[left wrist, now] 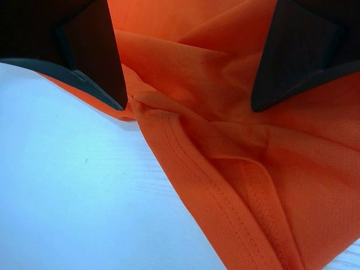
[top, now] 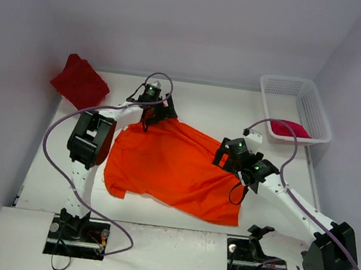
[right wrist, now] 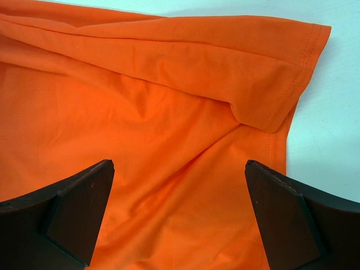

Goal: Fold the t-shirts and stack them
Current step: Flatten out the tshirt

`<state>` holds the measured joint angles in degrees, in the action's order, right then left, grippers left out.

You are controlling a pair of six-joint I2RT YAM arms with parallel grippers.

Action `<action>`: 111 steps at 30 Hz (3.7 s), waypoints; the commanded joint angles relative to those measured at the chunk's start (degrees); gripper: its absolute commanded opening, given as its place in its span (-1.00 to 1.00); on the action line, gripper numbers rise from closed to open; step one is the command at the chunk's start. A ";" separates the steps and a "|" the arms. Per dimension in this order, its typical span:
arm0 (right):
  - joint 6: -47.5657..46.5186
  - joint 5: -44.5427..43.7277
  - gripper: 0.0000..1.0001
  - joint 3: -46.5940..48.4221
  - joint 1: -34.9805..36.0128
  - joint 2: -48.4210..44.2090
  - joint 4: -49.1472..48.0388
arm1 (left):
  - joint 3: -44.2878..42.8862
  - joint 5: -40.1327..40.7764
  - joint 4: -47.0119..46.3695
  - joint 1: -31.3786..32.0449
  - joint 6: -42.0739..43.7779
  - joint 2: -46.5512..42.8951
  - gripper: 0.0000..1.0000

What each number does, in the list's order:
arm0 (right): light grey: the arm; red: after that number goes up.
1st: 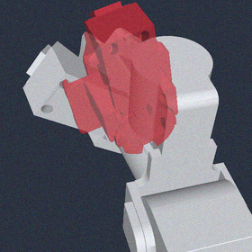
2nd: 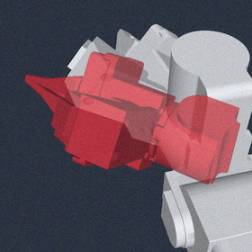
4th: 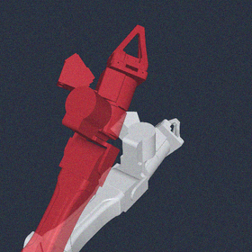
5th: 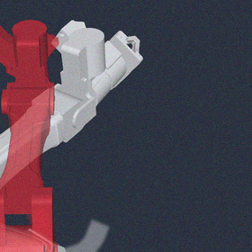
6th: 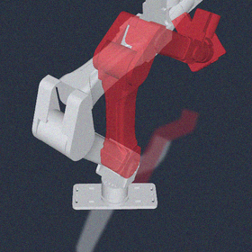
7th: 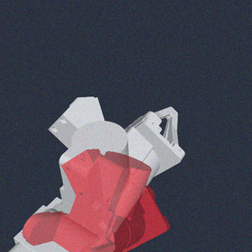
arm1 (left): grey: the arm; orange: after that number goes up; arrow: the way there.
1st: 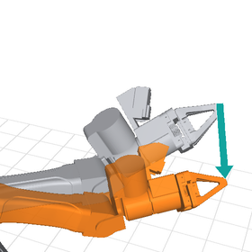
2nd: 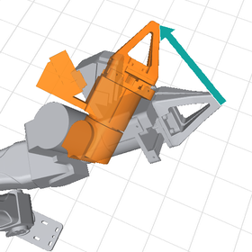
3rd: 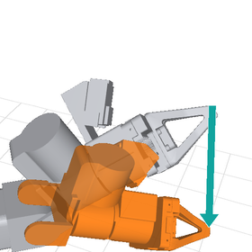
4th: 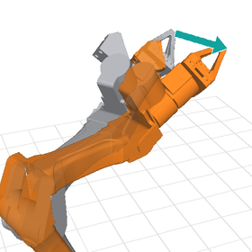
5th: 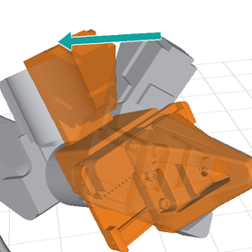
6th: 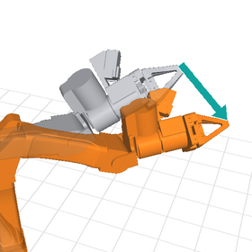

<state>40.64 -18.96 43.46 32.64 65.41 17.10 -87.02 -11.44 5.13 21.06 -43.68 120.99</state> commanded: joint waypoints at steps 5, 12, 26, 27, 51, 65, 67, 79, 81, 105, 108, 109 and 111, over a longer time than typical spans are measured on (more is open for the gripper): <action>0.49 -0.11 0.98 -0.83 -0.21 -0.28 -1.72 | -3.33 1.95 -3.28 0.91 0.70 -2.78 0.57; 0.58 0.68 0.98 -1.45 -0.30 -0.19 -2.60 | -3.85 2.91 -3.28 1.53 0.97 -2.43 0.22; 0.05 0.68 0.98 -1.54 -0.21 0.16 -3.22 | -6.49 4.41 -1.52 1.53 2.11 -0.84 -0.13; -0.04 0.68 0.98 -1.54 -0.30 0.16 -3.22 | -6.58 4.41 -1.52 1.62 2.11 -0.49 -0.18; 0.58 1.03 0.98 -1.98 -0.21 0.86 -3.65 | -11.24 7.31 2.43 1.62 5.01 1.71 -1.00; 1.28 1.73 0.97 -3.03 -0.12 0.69 -4.62 | -15.54 8.54 4.72 1.97 6.50 3.20 -1.00; 1.37 1.91 0.97 -3.12 -0.12 0.69 -4.62 | -15.98 8.98 4.89 2.06 6.77 3.20 -1.00; 1.46 2.44 0.96 -3.65 -0.12 0.16 -4.97 | -24.94 8.90 6.83 1.88 8.61 6.28 -1.00; 1.46 2.61 0.96 -3.56 -0.04 0.33 -4.97 | -26.35 8.72 6.74 1.88 8.96 6.71 -1.00; 1.02 2.44 0.95 -2.33 -0.04 1.83 -5.94 | -36.21 9.33 9.55 1.27 11.78 13.31 0.04; 0.93 2.52 0.95 -1.81 -0.04 2.09 -6.12 | -33.57 8.89 7.97 1.27 11.25 11.82 0.38; 0.93 2.44 0.94 -1.63 0.05 2.09 -6.20 | -33.21 8.63 7.80 1.27 10.90 11.55 0.42; 0.58 2.09 0.94 -0.58 -0.04 2.70 -6.29 | -33.04 7.76 7.71 1.44 10.29 11.38 0.50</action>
<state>41.74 -15.59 39.77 32.64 67.42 12.88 -119.92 -2.96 15.55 22.76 -32.77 137.47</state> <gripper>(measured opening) 0.970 0.739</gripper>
